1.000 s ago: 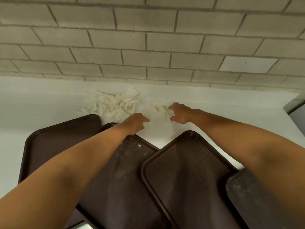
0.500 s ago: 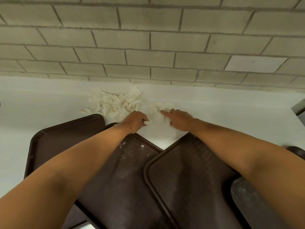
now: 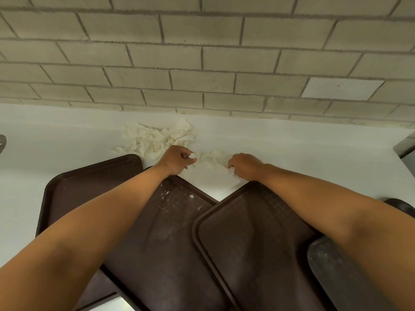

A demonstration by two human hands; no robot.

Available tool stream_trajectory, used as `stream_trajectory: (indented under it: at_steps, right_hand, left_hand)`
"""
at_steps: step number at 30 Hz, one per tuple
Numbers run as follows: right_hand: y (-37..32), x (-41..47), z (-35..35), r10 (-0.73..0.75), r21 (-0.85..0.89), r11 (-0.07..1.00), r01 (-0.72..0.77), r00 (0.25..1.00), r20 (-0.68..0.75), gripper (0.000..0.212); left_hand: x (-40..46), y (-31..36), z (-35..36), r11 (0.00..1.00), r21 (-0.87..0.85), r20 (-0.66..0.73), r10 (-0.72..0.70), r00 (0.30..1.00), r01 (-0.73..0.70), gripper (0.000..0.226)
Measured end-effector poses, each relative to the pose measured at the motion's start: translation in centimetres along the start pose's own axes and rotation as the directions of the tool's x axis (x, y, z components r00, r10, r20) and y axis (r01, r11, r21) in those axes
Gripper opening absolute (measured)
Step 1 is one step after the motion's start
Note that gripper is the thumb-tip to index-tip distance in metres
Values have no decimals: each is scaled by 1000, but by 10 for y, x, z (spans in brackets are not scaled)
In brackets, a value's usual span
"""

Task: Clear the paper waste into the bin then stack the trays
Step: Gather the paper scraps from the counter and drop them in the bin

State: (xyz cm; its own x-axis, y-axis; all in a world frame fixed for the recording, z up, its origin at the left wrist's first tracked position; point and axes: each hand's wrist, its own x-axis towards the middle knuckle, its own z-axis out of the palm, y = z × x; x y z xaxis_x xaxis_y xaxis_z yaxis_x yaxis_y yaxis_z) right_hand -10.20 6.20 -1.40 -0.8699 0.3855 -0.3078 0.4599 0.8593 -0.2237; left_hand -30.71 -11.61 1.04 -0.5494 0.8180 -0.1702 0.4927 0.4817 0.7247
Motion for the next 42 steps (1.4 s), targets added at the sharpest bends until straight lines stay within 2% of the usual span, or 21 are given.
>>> stream_trajectory:
  at_steps: [5,8,11,16,21,24,31,37,42]
  right_hand:
    - [5,-19,-18,80,232,970,-66,996,-49,25]
    - [9,-40,-30,87,346,937,-46,991,-103,27]
    - [9,-68,-42,66,408,913,-2,987,-144,16]
    - [4,-121,-58,126,549,836,-9,976,-176,19]
    - [4,-179,-64,118,622,780,63,962,-246,12]
    - [3,-208,-59,104,699,707,107,962,-253,11]
    - [-2,-272,-36,68,716,683,144,964,-259,12]
    - [-4,-324,-4,93,727,674,127,962,-255,8]
    - [-12,-366,24,141,781,615,105,960,-240,7]
  left_hand:
    - [-16,13,-2,986,-164,8,-31,999,32,30]
    - [-28,25,-1,975,-223,12,-18,1000,20,23]
    - [-39,36,2,963,-270,21,-18,1000,23,28]
    - [-66,58,9,933,-361,27,15,1000,-4,30]
    - [-103,79,19,897,-442,22,22,1000,-10,28]
    - [-130,92,27,886,-463,44,68,997,-40,22]
    - [-195,118,54,840,-537,33,113,993,-78,17]
    - [-249,120,82,827,-552,28,145,989,-105,15]
    - [-293,116,104,805,-581,30,167,986,-119,17]
